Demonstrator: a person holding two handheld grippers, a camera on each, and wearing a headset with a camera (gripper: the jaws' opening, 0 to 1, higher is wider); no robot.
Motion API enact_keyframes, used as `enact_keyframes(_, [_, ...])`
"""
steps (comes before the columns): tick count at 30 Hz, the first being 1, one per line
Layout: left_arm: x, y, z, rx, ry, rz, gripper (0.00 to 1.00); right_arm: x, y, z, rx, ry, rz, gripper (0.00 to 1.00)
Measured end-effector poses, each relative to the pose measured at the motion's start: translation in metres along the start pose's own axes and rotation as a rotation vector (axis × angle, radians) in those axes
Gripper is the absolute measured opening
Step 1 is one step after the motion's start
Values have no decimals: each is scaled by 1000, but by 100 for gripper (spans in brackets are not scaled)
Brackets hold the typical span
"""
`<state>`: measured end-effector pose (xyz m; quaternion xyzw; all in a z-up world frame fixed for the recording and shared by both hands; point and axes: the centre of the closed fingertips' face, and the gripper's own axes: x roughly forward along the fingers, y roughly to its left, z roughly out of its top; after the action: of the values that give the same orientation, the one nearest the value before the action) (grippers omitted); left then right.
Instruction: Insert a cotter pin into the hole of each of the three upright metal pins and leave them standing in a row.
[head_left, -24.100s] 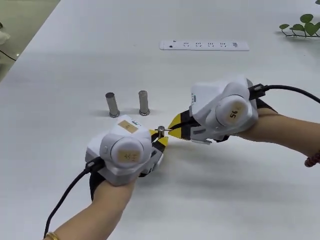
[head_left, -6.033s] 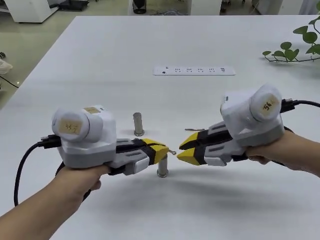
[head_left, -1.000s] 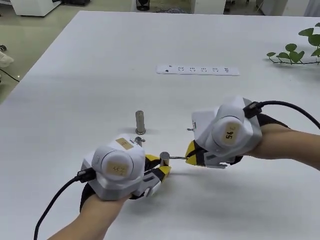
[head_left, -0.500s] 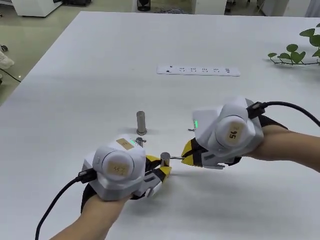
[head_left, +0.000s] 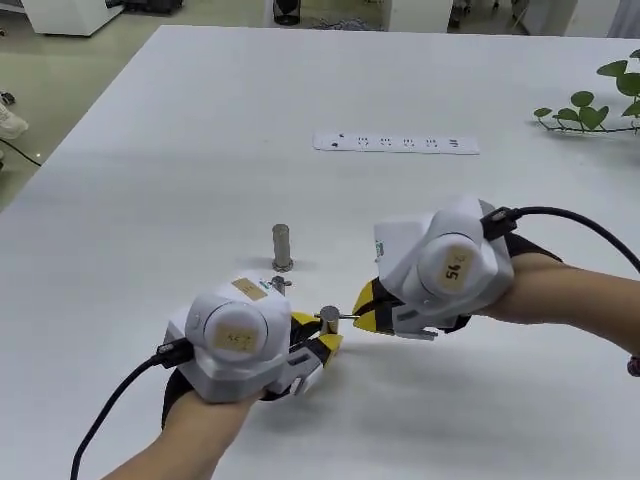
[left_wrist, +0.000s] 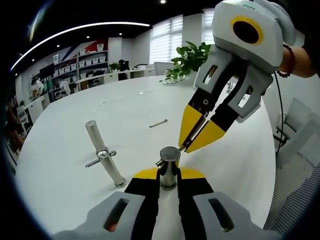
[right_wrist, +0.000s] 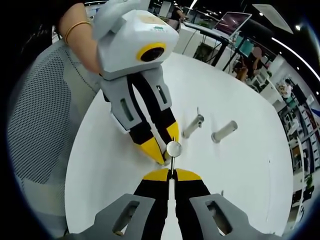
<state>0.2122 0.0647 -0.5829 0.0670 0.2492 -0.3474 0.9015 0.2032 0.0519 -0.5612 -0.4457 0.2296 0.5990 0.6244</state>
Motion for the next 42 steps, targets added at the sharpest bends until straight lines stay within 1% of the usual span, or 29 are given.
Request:
enact_keyframes(7, [-1, -1, 0, 0, 1, 0, 10, 2, 0, 4, 4, -14, -2, 0])
enact_keyframes(15, [-1, -1, 0, -2, 1, 1, 10, 5, -2, 7, 42, -45, -17, 0])
enact_keyframes(17, [-1, -1, 0, -2, 1, 2, 10, 6, -2, 6, 46, -45, -23, 0])
enact_keyframes(19, [-1, -1, 0, -3, 1, 2, 10, 4, -2, 7, 55, -52, -27, 0])
enact_keyframes(21, [-1, 0, 0, -4, 0, 2, 10, 1, -4, 6, 69, -60, -34, 3])
enact_keyframes(26, [-1, 0, 0, -9, -2, 4, 10, -5, -6, 3, 88, -62, -40, 3])
enact_keyframes(30, [-1, 0, 0, -14, -3, 5, 10, -6, -4, 0, 88, -52, -39, 0])
enact_keyframes(35, [-1, 0, -1, -24, -5, 10, 10, -4, -1, 1, 94, -56, -35, 0])
enact_keyframes(38, [-1, 1, -1, -47, -10, 19, 10, -3, -1, 3, 91, -61, -36, 0])
enact_keyframes(42, [-1, 1, -1, -49, -12, 25, 10, -2, -1, 4, 91, -60, -35, 0])
